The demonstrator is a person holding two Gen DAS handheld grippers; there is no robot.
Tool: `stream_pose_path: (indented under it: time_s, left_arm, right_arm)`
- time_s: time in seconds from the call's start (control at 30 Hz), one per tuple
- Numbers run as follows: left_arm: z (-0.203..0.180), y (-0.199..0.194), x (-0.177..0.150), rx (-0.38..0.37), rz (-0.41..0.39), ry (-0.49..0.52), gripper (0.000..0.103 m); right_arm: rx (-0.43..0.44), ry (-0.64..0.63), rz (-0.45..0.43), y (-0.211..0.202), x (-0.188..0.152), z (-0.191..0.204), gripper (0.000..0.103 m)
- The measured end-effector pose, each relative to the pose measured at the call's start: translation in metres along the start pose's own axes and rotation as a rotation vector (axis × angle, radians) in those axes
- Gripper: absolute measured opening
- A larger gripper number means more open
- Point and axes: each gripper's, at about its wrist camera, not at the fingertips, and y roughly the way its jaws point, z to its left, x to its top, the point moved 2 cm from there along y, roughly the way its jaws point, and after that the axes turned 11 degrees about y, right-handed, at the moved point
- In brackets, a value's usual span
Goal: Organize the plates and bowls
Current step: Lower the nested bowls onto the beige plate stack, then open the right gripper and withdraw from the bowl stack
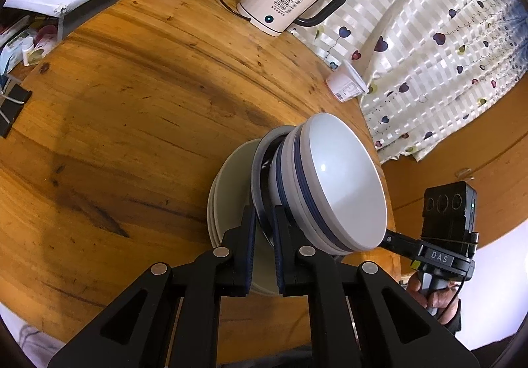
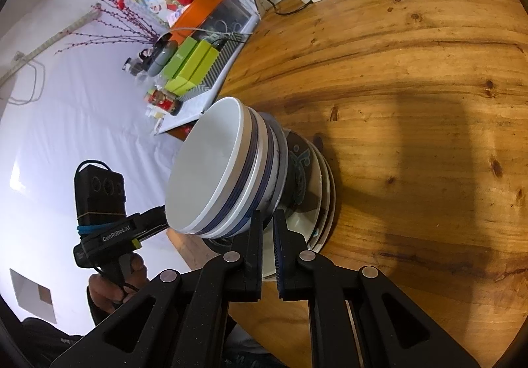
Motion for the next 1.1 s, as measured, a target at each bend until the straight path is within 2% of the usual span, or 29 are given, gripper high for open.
stream_pose_path:
  time_s: [0.47, 0.6, 0.73, 0.8, 0.87, 0.93, 1.1]
  left_arm:
    - [-0.003, -0.005, -0.006, 0.017, 0.01, 0.022, 0.01]
    - [-0.006, -0.009, -0.008, 0.051, 0.003, 0.047, 0.01]
    - [-0.013, -0.013, -0.012, 0.114, -0.003, 0.087, 0.012]
    - [-0.018, -0.017, -0.015, 0.149, -0.008, 0.108, 0.013]
    - [-0.024, -0.021, -0.018, 0.195, -0.019, 0.139, 0.022]
    - [-0.029, -0.025, -0.02, 0.23, -0.029, 0.162, 0.034]
    - [-0.045, -0.032, -0.027, 0.303, -0.054, 0.215, 0.042]
  right_arm:
    - [-0.014, -0.01, 0.02, 0.004, -0.002, 0.004, 0.008]
    - [-0.05, -0.029, 0.0, -0.002, -0.004, 0.005, 0.009]
    - [-0.107, -0.075, -0.04, -0.013, -0.009, 0.009, 0.03]
    - [-0.137, -0.116, -0.064, -0.019, -0.014, 0.015, 0.034]
    - [-0.167, -0.154, -0.083, -0.023, -0.018, 0.02, 0.044]
    - [-0.193, -0.194, -0.097, -0.024, -0.023, 0.027, 0.047]
    - [-0.248, -0.297, -0.124, -0.024, -0.039, 0.044, 0.052]
